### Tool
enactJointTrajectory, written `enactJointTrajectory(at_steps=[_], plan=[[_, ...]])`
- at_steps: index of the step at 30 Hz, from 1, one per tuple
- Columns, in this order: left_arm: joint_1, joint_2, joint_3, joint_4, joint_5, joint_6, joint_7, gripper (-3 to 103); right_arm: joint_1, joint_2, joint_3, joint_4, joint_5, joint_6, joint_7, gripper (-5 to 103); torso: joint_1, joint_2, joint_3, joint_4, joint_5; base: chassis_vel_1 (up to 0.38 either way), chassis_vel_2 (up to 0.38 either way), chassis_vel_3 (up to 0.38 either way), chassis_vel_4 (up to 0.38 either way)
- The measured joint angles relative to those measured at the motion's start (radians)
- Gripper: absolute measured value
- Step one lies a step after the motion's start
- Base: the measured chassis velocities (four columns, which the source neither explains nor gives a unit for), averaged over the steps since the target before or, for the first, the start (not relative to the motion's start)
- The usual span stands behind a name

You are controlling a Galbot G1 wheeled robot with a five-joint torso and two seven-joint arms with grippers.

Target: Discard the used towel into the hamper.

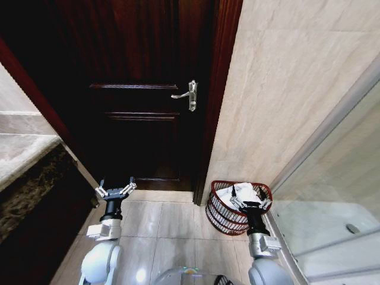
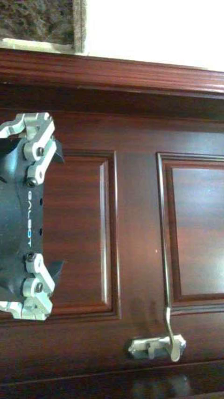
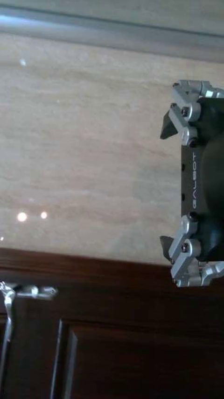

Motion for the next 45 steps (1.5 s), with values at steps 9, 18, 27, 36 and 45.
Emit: enactJointTrajectory(at_steps=[9,18,27,36,45], plan=[[0.014,-0.004,0.006,0.01,-0.011,-0.014,-0.006,100,-0.005,-0.011,0.002,-0.014,-0.015,0.06,0.044,100,0.017,0.04,0.023,-0.0003,0.0004,-0.108,-0.108,0.104,0.117],[0.008,-0.006,0.012,-0.004,0.013,-0.006,-0.007,100,0.001,-0.015,0.01,-0.008,0.001,0.058,0.056,100,0.031,0.072,0.041,0.0,0.0002,0.064,0.066,0.025,0.004],[-0.023,-0.003,0.015,0.0,0.033,-0.007,-0.008,100,0.004,0.0,0.067,-0.005,0.015,0.05,0.069,100,0.046,0.105,0.059,0.0,0.0003,0.018,0.019,0.006,0.007],[-0.006,0.003,0.012,0.021,0.038,-0.033,-0.005,100,-0.033,0.056,0.147,0.003,-0.017,0.047,0.016,100,0.065,0.15,0.085,0.0001,0.0002,0.0,0.0,0.0,0.0],[0.011,-0.001,0.016,0.01,0.011,-0.034,0.015,100,-0.079,0.063,0.174,0.024,0.032,0.095,-0.017,100,0.082,0.189,0.107,0.0001,0.0001,0.0,0.0,0.0,0.0]])
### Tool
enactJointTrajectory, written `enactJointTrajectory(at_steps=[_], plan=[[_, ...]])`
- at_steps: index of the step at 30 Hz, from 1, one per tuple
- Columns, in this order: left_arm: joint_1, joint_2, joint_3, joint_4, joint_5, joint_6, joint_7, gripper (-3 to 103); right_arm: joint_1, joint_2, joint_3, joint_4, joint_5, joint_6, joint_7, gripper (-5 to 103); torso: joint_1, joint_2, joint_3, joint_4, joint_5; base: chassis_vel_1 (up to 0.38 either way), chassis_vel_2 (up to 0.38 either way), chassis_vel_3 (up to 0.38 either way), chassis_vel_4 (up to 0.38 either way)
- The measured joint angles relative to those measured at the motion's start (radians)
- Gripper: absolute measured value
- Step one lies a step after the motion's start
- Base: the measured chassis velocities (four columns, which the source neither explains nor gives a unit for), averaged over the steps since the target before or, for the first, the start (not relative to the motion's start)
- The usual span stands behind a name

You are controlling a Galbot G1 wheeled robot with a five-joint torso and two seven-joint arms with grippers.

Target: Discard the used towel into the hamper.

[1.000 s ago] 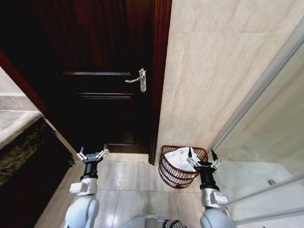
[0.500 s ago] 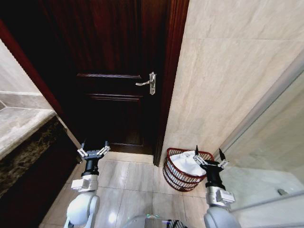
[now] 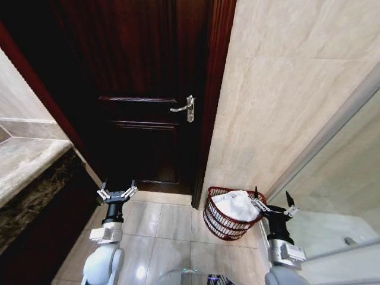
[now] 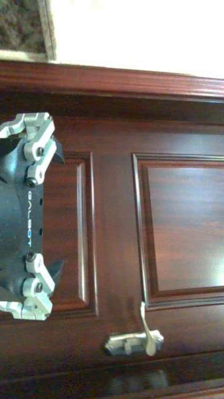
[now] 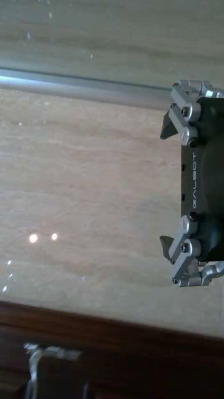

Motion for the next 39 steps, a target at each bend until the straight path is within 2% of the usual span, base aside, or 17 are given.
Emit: enactJointTrajectory(at_steps=[4,6,9,15,19,23,27,39], plan=[[0.012,0.012,0.001,-0.023,-0.027,0.025,0.022,100,-0.017,-0.015,-0.005,0.007,0.028,0.007,-0.034,100,0.006,0.013,0.007,0.0,0.0,0.0,0.0,0.0,0.0],[0.019,0.046,0.007,-0.05,-0.058,0.053,0.032,100,-0.022,-0.031,-0.007,0.008,0.059,0.009,-0.086,100,0.012,0.028,0.016,0.0001,0.0,0.0,0.0,0.0,0.0],[0.025,0.073,0.018,-0.067,-0.072,0.068,0.033,100,-0.019,-0.029,-0.009,0.021,0.064,0.002,-0.104,100,0.016,0.038,0.022,0.0001,0.0001,0.0,0.0,0.0,0.0],[0.035,0.108,0.032,-0.097,-0.076,0.087,0.03,100,0.01,0.008,-0.018,0.063,0.061,-0.064,-0.136,100,0.027,0.064,0.037,0.0,0.0,0.0,0.0,0.0,0.0],[0.036,0.1,0.035,-0.116,-0.075,0.122,-0.016,100,0.038,0.02,-0.029,0.082,0.056,-0.138,-0.148,100,0.038,0.087,0.05,0.0001,0.0,0.0,0.0,0.0,0.0],[0.033,0.094,0.037,-0.121,-0.053,0.129,-0.045,100,0.041,0.021,-0.028,0.086,0.058,-0.151,-0.147,100,0.043,0.099,0.056,0.0001,0.0,0.0,0.0,0.0,0.0],[0.03,0.093,0.036,-0.127,-0.043,0.131,-0.049,100,0.045,0.021,-0.024,0.084,0.058,-0.146,-0.145,100,0.05,0.115,0.065,0.0001,0.0,0.0,0.0,0.0,0.0],[0.034,0.087,0.025,-0.128,-0.033,0.116,-0.03,100,0.04,0.016,-0.014,0.077,0.06,-0.121,-0.141,100,0.074,0.169,0.095,0.0001,0.0001,0.0,0.0,0.0,0.0]])
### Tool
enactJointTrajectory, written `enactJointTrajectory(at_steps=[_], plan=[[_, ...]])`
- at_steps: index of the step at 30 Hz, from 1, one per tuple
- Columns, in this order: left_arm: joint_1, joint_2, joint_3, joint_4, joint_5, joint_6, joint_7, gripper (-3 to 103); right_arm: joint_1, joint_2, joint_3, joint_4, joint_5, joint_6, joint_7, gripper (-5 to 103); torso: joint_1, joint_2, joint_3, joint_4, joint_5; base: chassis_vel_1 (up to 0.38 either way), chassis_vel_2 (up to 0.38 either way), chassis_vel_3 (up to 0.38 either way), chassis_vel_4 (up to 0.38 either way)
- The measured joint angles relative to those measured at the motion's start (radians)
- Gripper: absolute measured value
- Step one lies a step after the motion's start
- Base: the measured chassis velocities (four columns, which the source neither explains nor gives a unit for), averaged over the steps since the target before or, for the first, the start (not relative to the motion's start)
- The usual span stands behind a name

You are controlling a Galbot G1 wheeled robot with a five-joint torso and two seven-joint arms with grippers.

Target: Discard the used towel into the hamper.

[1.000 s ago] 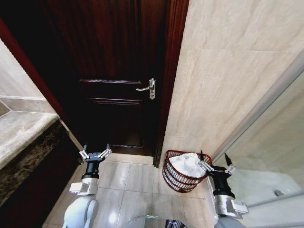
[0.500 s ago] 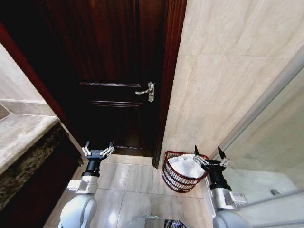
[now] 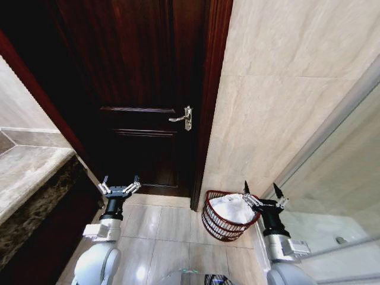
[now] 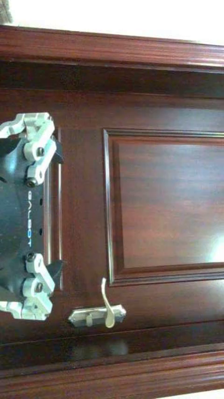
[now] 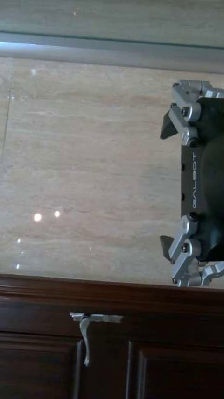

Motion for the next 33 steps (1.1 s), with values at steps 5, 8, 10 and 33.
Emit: enactJointTrajectory(at_steps=[5,8,10,33], plan=[[-0.002,0.0,-0.004,0.0,0.0,-0.002,0.003,100,0.0,0.001,0.0,0.008,-0.002,0.0,0.0,100,0.01,0.023,0.013,0.0,-0.0001,0.0,0.0,0.0,0.0],[-0.007,0.0,-0.005,-0.001,0.002,-0.001,0.006,100,0.006,0.007,-0.007,0.009,-0.011,-0.001,-0.001,100,0.02,0.045,0.025,0.0,0.0,0.0,0.0,0.0,0.0],[-0.008,0.0,-0.005,-0.002,0.003,-0.001,0.007,100,0.007,0.008,-0.008,0.01,-0.014,-0.002,-0.001,100,0.022,0.049,0.027,0.0,0.0,0.0,0.0,0.0,0.0],[-0.016,-0.009,-0.008,-0.01,0.028,0.01,0.002,100,-0.001,-0.001,0.023,0.013,-0.013,-0.008,0.013,100,0.071,0.158,0.087,0.0001,0.0,-0.034,-0.036,-0.032,-0.035]])
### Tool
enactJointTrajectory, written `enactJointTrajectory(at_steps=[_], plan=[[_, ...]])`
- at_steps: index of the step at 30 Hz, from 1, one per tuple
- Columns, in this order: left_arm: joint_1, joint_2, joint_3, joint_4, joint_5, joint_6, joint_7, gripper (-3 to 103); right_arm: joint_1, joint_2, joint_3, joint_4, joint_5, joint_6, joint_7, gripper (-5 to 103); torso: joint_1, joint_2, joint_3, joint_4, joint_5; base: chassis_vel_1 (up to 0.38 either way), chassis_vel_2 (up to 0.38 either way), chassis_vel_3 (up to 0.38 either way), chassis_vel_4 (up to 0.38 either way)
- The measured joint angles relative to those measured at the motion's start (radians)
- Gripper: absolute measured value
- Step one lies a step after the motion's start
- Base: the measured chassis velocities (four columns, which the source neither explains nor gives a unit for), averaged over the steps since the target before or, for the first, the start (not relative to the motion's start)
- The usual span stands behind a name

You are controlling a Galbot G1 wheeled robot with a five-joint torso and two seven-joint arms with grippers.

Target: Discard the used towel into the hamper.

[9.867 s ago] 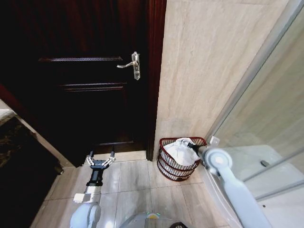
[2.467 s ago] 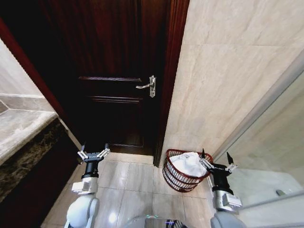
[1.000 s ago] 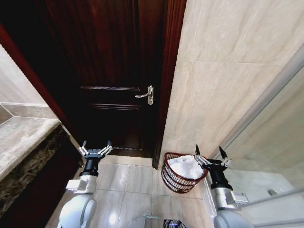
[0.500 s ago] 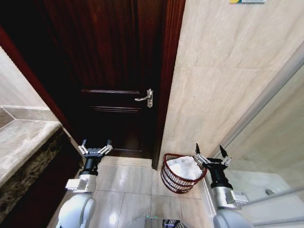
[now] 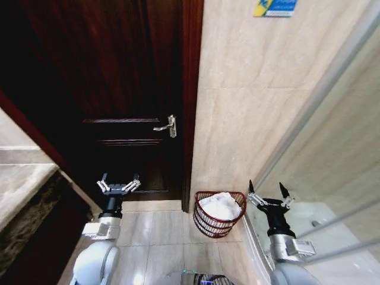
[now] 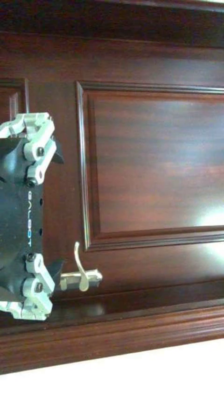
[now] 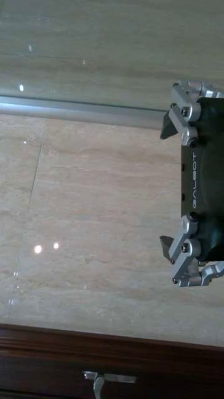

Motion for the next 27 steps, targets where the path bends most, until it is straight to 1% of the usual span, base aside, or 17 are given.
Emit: enactJointTrajectory(at_steps=[2,5,7,10,19,26,27], plan=[[0.001,-0.001,0.0,0.0,0.0,0.0,-0.002,100,0.0,0.0,0.0,0.0,0.0,0.0,0.0,100,0.001,0.002,0.001,0.0001,0.0,0.0,0.0,0.0,0.0],[0.003,-0.006,0.002,0.001,0.0,0.002,-0.011,100,-0.001,-0.004,0.0,0.0,-0.002,0.0,-0.001,100,0.011,0.024,0.013,0.0,0.0,0.0,0.0,0.0,0.0],[0.004,-0.006,0.003,0.002,0.002,0.002,-0.011,100,-0.001,-0.005,-0.001,0.0,-0.002,0.0,-0.001,100,0.013,0.028,0.015,0.0,0.0001,0.0,0.0,0.0,0.0],[0.004,-0.012,0.014,0.005,0.027,-0.006,-0.011,100,-0.001,-0.005,-0.004,0.003,-0.003,0.0,-0.002,100,0.021,0.047,0.026,0.0,0.0001,0.0,0.0,0.0,0.0],[-0.003,-0.022,0.014,0.008,0.068,-0.009,-0.012,100,0.004,-0.007,-0.012,0.002,-0.004,-0.003,-0.002,100,0.034,0.075,0.041,0.0,0.0,0.0,0.0,0.0,0.0],[0.001,-0.023,0.013,0.009,0.069,-0.008,-0.016,100,0.001,-0.005,-0.017,-0.019,-0.001,0.012,-0.002,100,0.053,0.115,0.062,0.0,0.0001,0.0,0.0,0.0,0.0],[0.001,-0.023,0.013,0.009,0.069,-0.008,-0.016,100,0.001,-0.005,-0.017,-0.019,-0.001,0.012,-0.002,100,0.053,0.115,0.062,0.0,0.0001,0.0,0.0,0.0,0.0]])
